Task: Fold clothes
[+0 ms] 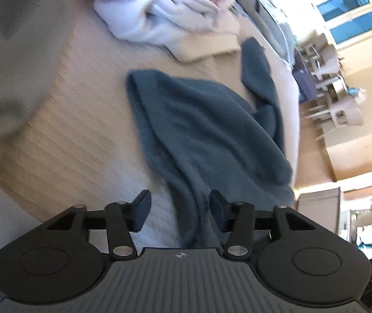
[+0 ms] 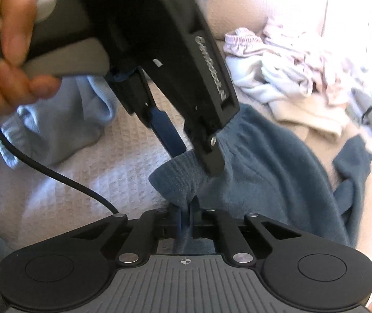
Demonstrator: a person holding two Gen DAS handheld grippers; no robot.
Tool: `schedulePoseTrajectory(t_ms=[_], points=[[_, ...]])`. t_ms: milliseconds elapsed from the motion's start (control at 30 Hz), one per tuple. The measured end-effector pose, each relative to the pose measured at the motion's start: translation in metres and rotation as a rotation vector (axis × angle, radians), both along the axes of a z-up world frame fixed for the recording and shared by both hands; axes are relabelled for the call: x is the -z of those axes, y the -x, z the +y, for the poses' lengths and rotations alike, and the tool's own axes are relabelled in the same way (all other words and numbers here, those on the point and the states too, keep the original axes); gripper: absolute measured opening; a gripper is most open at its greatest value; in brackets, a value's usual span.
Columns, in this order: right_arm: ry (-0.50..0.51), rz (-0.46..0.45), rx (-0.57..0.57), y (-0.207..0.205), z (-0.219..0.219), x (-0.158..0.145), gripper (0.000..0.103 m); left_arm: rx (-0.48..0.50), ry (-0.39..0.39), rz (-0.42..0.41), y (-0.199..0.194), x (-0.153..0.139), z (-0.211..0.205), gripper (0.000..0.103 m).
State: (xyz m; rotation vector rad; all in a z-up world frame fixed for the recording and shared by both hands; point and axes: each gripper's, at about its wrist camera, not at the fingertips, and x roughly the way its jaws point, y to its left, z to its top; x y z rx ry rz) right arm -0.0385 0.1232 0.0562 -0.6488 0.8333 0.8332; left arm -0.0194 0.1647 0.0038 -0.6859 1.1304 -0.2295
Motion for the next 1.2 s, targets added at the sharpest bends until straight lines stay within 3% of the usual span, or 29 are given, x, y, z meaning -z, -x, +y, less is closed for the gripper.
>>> schedulePoseTrajectory(t_ms=[67,233,333,367,400,433,467,500,567,800,1000,1200], points=[[-0.045,0.066,0.024,-0.006,-0.006,-0.003,0.006,-0.025,-0.012,-0.001,-0.006,0.001,0.007,0.067],[-0.155,0.212,0.075,-0.036,-0.017,-0.012,0.006,-0.063,-0.023,0.005,-0.032,0.012,0.014,0.067],[-0.186,0.255,0.076,-0.039,-0.024,-0.012,0.006,-0.034,-0.159,-0.032,-0.05,0.007,0.006,0.061],[-0.186,0.263,0.075,-0.038,-0.025,-0.011,0.006,-0.02,-0.211,-0.036,-0.056,0.005,0.001,0.052],[-0.186,0.27,0.076,-0.038,-0.025,-0.01,0.007,-0.007,-0.263,-0.04,-0.061,0.004,-0.003,0.05],[-0.186,0.275,0.076,-0.038,-0.023,-0.007,0.007,-0.002,-0.261,-0.041,-0.065,0.003,-0.004,0.048],[-0.187,0.282,0.076,-0.039,-0.019,-0.004,0.007,0.003,-0.254,-0.041,-0.068,0.003,-0.005,0.034],[-0.193,0.291,0.074,-0.038,-0.016,-0.003,0.007,0.006,-0.248,-0.039,-0.069,0.001,-0.005,0.031],[-0.221,0.32,0.073,-0.038,-0.015,-0.003,0.007,0.02,-0.236,-0.044,-0.067,-0.004,-0.003,0.013],[-0.276,0.375,0.038,-0.038,0.002,-0.011,0.008,0.05,-0.242,-0.095,-0.064,-0.036,0.017,0.012],[-0.325,0.412,-0.013,-0.044,0.028,-0.018,0.008,0.101,-0.44,-0.128,-0.07,-0.065,0.026,0.009],[-0.333,0.445,-0.05,-0.052,0.065,-0.007,0.008,0.108,-0.484,-0.084,-0.076,-0.061,0.043,0.01]])
